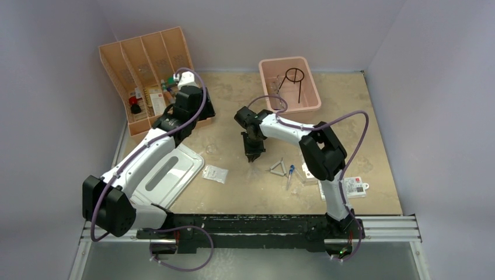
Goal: Organize the chemistry lab equipment
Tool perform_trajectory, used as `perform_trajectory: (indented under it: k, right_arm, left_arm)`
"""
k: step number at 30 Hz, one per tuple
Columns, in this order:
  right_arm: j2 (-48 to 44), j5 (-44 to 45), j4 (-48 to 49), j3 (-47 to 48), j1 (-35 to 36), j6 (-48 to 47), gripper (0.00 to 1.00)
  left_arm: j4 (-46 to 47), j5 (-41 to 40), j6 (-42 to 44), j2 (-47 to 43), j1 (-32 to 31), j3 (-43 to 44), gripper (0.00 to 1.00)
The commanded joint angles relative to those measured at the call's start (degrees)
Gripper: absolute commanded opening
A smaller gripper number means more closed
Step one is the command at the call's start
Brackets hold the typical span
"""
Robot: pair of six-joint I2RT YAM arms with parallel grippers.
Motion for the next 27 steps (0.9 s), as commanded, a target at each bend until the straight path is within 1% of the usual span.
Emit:
perform_trajectory:
  k: [1,6,8,11,15,18,21,27]
  right_arm:
    - [-7.25,3.67,4.06,1.78,0.01,-1.56,0.00]
    - [-11.22,9.06,3.98,9.74,-1.43,-7.92,0.00]
    - [-12.59,11.24,3.62,12.86,-3.76,-8.95,0.00]
    - [-15.17,11.90,4.91,16.06,-8.70,-9.86,0.00]
    - [-18.18,16.76,7.81,19.13,-13.49,-15.32,0.00]
    - [-18.15,18.41,9.36,20.90,-17.30,-19.04,0.00]
    - [-17.24,17.71,10.38,21.98,-21.92,-21.60,0.00]
    - [-15.64,17.06,16.91,19.10,-27.16,-27.38,0.00]
  left_arm:
    - [0.79,-0.38,-0.49,-0.13,0.08,3.79,0.55]
    - [1.10,-2.53,0.11,-0.85,0.08,5.39,0.55]
    - [1.61,-3.60,0.36,-1.07,0.08,5.80,0.56]
    - [3.03,-3.66,0.25,-1.00,0.08,5.79,0.56]
    - [4.25,-2.70,-0.72,0.11,0.08,6.15,0.56]
    - [5.29,-2.24,-1.11,1.23,0.08,6.39,0.56]
    - [6.01,-1.78,-1.32,2.48,0.08,7.02,0.55]
    - [6.65,-1.64,-1.85,4.90,0.08,8.14,0.56]
